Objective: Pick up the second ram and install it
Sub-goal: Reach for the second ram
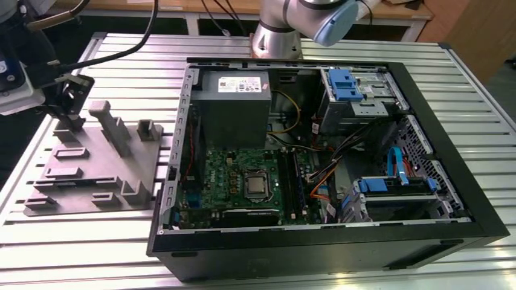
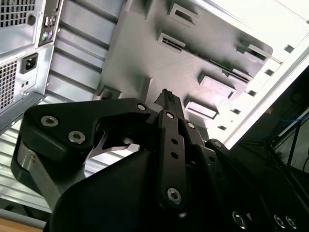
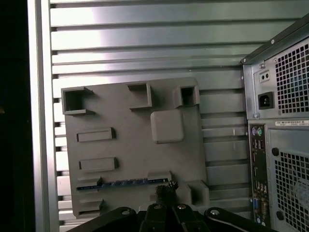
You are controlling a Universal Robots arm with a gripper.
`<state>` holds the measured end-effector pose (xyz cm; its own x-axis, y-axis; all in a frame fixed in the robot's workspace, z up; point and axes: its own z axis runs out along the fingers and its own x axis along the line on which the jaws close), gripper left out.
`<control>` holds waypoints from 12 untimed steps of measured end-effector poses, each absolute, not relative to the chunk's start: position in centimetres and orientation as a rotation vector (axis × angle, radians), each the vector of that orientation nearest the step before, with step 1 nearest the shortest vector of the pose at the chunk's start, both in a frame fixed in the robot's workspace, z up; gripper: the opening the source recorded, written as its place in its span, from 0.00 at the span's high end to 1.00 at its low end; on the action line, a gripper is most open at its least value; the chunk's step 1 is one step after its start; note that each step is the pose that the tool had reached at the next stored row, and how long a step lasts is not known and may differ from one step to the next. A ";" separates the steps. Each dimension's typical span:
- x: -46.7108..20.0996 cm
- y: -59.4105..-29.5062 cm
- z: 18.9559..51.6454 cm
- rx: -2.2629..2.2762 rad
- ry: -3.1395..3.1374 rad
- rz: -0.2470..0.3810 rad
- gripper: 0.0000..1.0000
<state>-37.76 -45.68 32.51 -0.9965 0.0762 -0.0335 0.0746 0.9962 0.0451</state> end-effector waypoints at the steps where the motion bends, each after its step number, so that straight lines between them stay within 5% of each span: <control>1: -37.9 -45.7 32.4 0.117 3.103 0.068 0.90; 12: -39.4 -46.3 30.6 0.117 3.104 0.068 0.90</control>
<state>-39.42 -46.27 30.61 -0.9965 0.0762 -0.0334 0.0747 0.9962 0.0450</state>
